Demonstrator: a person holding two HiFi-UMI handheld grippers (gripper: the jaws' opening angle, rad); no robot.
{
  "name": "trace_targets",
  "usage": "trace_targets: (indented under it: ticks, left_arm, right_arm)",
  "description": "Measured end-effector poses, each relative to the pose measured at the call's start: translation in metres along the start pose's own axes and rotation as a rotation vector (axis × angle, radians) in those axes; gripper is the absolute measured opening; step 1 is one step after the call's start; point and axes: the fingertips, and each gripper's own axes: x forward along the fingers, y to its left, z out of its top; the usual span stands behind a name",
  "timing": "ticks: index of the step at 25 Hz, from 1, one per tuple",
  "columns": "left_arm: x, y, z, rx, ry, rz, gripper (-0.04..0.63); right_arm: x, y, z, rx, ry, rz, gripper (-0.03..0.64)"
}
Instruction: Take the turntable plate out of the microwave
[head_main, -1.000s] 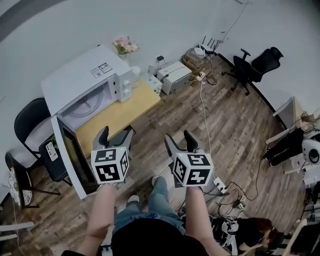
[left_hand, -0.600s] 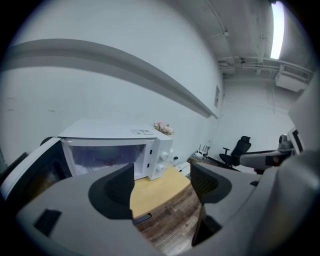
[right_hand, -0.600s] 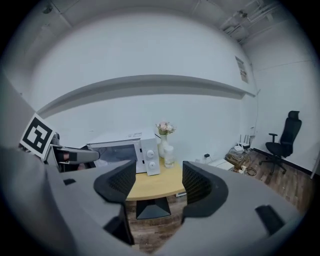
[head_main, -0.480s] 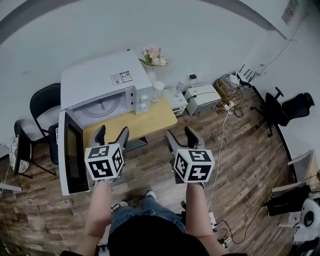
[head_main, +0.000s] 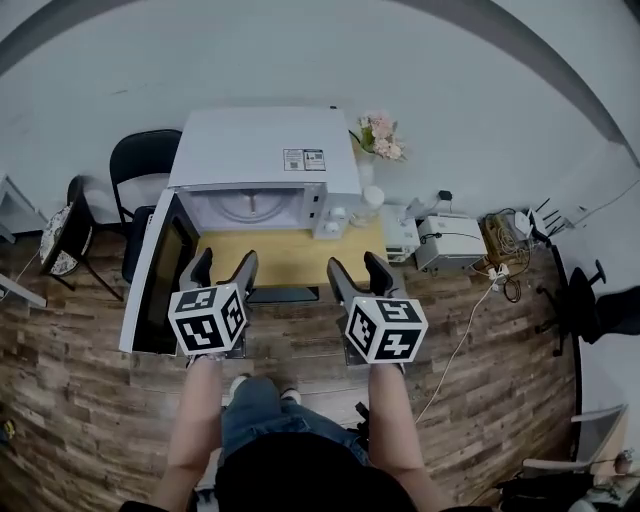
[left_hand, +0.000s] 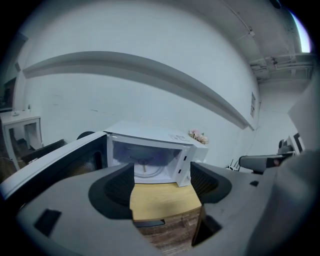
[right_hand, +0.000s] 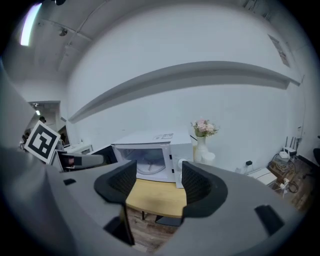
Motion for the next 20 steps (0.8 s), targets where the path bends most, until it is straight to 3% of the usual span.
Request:
trace_targets:
  ticks: [7,20]
  left_arm:
    - [0.021,0.018,-0.003,-0.059,0.01,0.007,0.354]
    - [0.086,0.06,-0.02,-0.177,0.097,-0.03,0.347]
  right_arm:
    - [0.041,0.027,-0.009,0.013,0.034,0.094,0.293]
    - [0.123,0.037,-0.019,0.094,0.058,0.11,0.284]
